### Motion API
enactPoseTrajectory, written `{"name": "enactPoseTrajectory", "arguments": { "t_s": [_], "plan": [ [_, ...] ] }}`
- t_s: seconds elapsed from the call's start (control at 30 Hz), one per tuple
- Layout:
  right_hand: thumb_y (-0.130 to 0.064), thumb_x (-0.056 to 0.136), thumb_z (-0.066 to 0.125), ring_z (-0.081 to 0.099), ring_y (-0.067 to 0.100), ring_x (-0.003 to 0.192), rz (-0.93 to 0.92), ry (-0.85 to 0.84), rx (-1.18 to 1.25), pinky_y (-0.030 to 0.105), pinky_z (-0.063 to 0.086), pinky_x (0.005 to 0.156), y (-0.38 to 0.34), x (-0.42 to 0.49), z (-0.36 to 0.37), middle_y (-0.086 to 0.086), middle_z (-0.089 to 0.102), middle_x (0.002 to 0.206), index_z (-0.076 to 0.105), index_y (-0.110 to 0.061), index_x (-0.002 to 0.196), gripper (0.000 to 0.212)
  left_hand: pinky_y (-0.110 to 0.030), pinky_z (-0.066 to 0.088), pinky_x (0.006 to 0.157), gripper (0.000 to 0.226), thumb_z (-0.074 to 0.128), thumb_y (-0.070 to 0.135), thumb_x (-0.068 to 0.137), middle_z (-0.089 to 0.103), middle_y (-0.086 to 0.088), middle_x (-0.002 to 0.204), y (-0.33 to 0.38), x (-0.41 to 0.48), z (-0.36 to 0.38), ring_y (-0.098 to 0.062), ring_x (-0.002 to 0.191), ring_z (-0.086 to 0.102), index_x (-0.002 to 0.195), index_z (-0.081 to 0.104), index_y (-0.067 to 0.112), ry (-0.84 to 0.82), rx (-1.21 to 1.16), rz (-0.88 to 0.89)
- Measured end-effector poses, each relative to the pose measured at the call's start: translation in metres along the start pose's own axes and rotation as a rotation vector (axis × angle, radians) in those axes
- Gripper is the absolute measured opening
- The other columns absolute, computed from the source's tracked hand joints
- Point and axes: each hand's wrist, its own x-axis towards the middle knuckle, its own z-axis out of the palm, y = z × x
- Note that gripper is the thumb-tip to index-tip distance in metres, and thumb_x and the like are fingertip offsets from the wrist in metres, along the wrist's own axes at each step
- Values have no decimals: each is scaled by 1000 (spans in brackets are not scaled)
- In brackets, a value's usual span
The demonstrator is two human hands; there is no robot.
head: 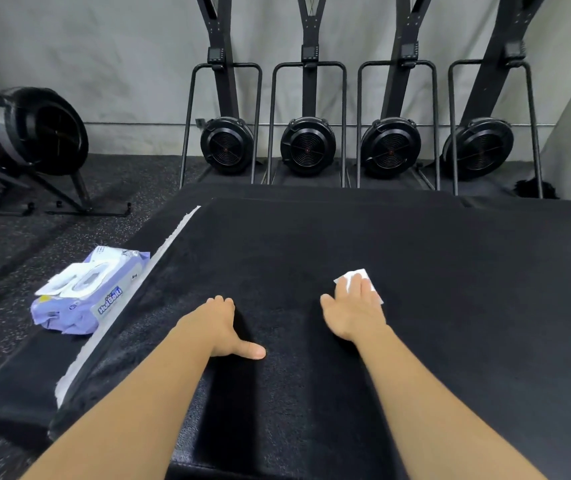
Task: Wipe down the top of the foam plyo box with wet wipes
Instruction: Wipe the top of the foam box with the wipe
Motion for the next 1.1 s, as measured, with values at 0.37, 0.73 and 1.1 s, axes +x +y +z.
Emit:
{"name": "enactPoseTrajectory", "arguments": {
  "t_s": [0.37,0.73,1.1],
  "plan": [
    [-41,105,24,-1,18,151,-404,-150,-7,36,5,122,-97,5,21,-1,4,164,15,-24,157,56,-37,29,115,124,70,75,62,17,-6,159,-3,6,2,-20,147,16,153,15,11,26,1,26],
    [-41,102,26,23,25,141,-55,-60,42,44,24,117,42,29,-30,-3,17,156,25,-32,152,51,-41,25,118,129,69,76,63,3,-7,162,1,3,-4,-23,149,9,155,6,10,-21,3,3],
    [-53,95,39,32,24,131,-219,37,-9,40,36,110,-84,20,9,5,31,141,46,-13,141,61,-38,30,114,129,72,77,58,18,-6,159,-1,9,-2,-22,145,22,153,15,11,-8,7,-5]
  ]
}}
